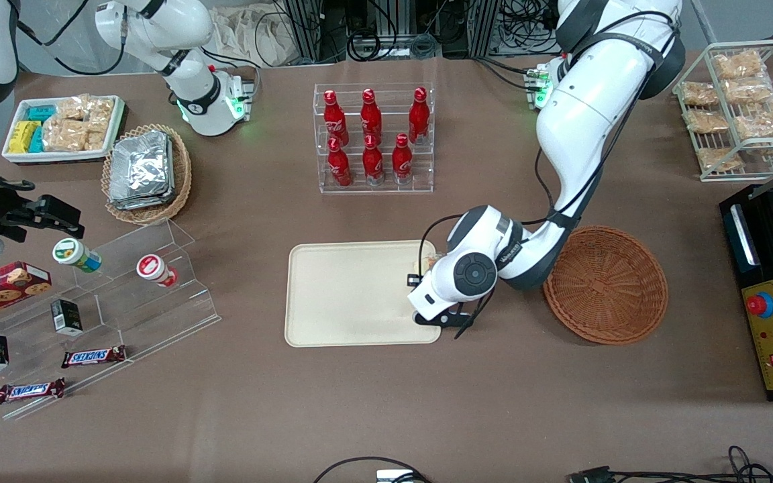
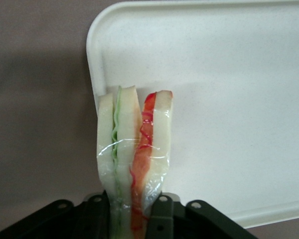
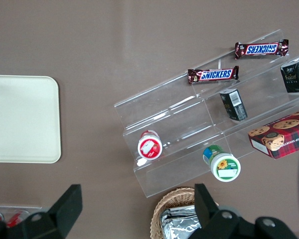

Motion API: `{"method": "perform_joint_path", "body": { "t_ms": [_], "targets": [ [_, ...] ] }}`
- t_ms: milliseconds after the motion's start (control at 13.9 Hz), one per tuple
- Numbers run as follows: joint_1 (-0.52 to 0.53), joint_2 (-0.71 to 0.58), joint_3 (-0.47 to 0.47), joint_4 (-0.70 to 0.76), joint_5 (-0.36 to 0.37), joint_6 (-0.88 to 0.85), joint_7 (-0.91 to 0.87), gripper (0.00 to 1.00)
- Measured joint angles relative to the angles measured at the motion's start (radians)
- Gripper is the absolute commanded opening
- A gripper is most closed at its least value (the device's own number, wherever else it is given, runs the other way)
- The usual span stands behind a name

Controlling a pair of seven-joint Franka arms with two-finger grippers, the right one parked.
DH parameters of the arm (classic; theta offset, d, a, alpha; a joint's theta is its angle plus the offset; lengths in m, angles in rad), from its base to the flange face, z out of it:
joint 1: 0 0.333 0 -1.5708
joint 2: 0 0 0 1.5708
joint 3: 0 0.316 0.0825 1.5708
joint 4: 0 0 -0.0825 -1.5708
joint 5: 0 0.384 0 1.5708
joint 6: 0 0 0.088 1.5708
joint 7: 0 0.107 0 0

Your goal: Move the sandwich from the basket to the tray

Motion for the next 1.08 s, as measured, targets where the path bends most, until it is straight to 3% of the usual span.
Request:
{"method": "perform_joint_path", "body": {
  "t_ms": [433, 794, 1082],
  "targets": [
    [0.021, -0.042, 0.006, 0.056, 0.004, -0.022, -0.003, 1.00],
    [0.182, -0.292, 0.015, 0.085, 0.006, -0.400, 0.010, 1.00],
    [0.348, -0.484, 0.020, 0.084, 0.007, -0.689, 0.190, 1.00]
  ]
}}
